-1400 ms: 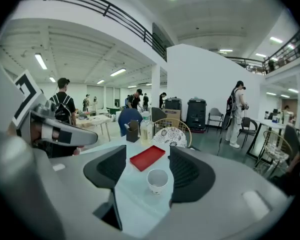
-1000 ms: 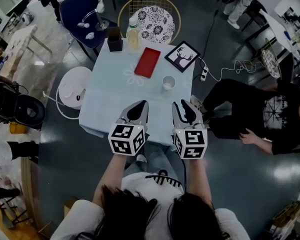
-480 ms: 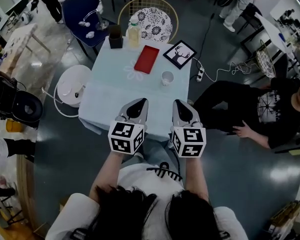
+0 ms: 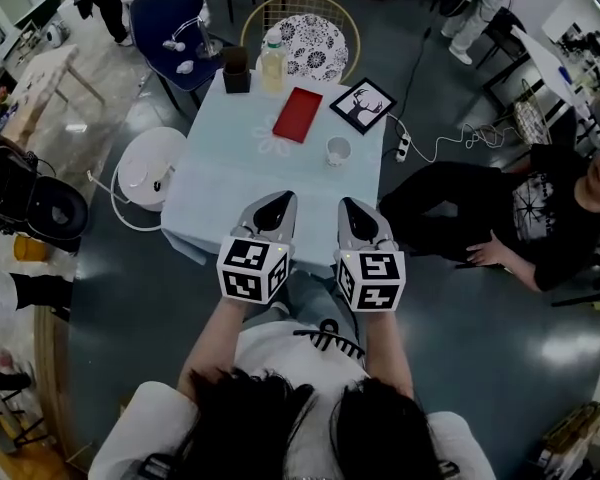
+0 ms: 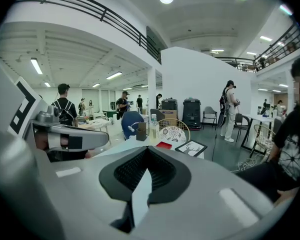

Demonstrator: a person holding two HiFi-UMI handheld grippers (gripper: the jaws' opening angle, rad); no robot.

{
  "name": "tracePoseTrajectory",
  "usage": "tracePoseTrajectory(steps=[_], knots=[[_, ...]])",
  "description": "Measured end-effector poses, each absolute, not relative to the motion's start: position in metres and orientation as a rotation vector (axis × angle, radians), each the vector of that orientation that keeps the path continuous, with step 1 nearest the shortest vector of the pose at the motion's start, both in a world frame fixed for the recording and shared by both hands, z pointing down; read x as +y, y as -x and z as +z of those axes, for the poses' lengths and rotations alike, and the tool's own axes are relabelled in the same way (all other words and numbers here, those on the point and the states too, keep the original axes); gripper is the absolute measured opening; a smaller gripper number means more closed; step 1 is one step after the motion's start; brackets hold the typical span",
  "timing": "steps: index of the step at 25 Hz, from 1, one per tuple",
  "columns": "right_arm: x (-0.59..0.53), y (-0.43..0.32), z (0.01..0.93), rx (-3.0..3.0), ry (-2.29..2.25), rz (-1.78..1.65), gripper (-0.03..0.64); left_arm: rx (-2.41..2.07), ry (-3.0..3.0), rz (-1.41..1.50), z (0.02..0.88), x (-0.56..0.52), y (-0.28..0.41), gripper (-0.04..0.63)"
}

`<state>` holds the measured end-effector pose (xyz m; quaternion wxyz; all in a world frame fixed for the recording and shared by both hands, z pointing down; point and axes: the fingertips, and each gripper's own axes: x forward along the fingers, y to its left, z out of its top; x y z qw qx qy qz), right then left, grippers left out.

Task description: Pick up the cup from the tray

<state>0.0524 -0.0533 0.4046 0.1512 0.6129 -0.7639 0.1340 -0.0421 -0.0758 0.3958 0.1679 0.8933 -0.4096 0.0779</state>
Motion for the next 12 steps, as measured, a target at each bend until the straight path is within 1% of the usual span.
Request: tracePoseTrajectory(steps=[8, 12], knots=[[-0.0497, -0.0549, 0.4055, -2.228, -1.786, 0.446, 0.021, -1.145, -2.550, 0.244, 0.4011, -0.0710, 0.0381, 0.000], [-0.0535, -0.0507, 0.4106, -2.203, -1.756, 0.401, 0.021, -1.155, -2.541, 0.259, 0.4059, -0.0721, 0.0443, 0.000]])
